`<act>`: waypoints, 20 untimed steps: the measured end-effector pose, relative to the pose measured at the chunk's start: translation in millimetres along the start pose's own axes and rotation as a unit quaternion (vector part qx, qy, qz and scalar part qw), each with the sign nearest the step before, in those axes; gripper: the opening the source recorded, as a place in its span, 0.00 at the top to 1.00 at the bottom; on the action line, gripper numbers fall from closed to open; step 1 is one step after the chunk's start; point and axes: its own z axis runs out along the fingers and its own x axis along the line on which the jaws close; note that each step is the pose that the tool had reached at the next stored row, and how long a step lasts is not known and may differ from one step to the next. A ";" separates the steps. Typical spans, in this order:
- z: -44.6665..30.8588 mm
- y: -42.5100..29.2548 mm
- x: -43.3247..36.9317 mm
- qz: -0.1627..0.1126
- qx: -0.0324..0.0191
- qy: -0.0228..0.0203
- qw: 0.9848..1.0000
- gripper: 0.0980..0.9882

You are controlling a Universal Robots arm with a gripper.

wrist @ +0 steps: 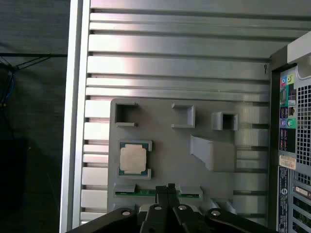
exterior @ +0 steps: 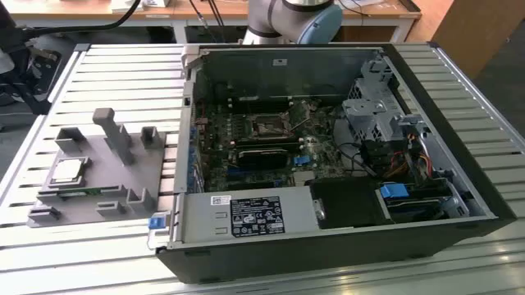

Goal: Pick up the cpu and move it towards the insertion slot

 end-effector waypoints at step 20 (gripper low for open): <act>0.3 0.3 17.0 0.000 0.000 0.000 1.000 0.99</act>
